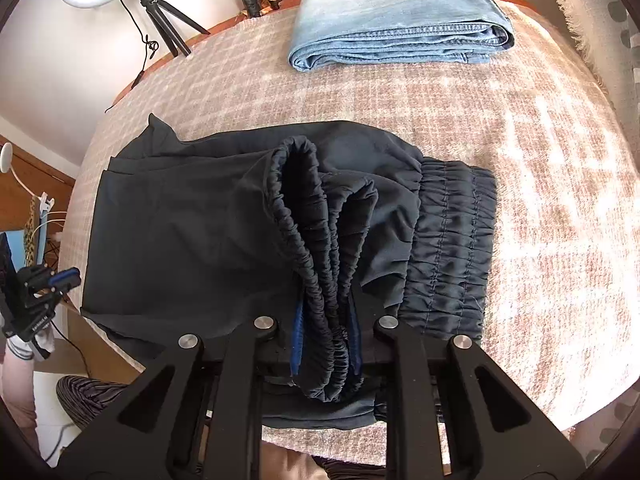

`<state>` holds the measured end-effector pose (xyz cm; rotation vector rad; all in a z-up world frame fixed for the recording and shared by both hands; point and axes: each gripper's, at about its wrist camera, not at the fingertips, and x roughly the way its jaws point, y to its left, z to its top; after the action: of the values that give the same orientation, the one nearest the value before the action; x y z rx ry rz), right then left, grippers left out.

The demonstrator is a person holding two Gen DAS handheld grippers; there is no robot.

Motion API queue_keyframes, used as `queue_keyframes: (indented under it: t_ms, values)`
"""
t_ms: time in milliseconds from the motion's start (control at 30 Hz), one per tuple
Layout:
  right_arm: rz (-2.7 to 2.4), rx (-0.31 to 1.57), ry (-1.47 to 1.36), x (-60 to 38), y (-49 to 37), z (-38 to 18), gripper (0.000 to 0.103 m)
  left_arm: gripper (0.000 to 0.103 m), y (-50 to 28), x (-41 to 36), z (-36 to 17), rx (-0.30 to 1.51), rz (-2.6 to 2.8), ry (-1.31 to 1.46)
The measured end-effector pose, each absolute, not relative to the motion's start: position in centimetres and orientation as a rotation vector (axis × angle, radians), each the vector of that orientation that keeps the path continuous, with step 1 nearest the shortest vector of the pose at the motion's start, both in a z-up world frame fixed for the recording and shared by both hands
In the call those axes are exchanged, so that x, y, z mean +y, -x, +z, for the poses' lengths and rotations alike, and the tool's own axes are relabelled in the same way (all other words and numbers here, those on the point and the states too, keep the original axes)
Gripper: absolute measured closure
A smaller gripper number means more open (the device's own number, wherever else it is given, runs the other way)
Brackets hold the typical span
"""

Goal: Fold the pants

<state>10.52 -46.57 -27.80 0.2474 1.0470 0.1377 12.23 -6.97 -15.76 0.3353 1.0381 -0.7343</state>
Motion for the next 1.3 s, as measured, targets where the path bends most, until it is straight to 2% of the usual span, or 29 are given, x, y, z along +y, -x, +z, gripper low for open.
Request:
queue_keyframes:
  t_ms: [267,567,633,700,833,1000,1167,1300]
  values:
    - [0.081,1.042,-0.184,-47.3,-10.3,-27.8,0.085,0.1,-7.8,-10.5,-20.0,1.026,-0.804,-0.381]
    - [0.053,1.042,-0.114,-46.8,-10.2,-27.8,0.083,0.1,-5.5,-10.0,-19.7,0.941,-0.785,-0.446]
    - [0.0,1.014,-0.112,-47.4,-9.1,-26.8,0.062,0.1,-5.5,-9.6,-19.6,0.936,-0.786,-0.438]
    - [-0.067,0.947,-0.09,-47.7,-7.6,-25.4,0.056,0.1,-5.4,-9.2,-19.5,0.933,-0.794,-0.417]
    - [0.026,0.814,-0.082,-44.9,-5.0,-23.0,0.056,0.1,-5.7,-8.6,-19.7,0.945,-0.8,-0.377]
    - [0.147,0.911,0.149,-37.3,-6.1,-26.3,0.057,0.1,-6.4,-8.1,-19.3,0.957,-0.777,-0.31]
    - [0.068,1.039,0.321,-38.1,-5.8,-31.4,0.057,0.1,-7.7,-6.5,-18.9,0.983,-0.723,-0.211]
    - [0.108,0.984,0.199,-39.0,-4.3,-29.6,0.056,0.1,-9.0,-5.2,-19.1,1.023,-0.671,-0.145]
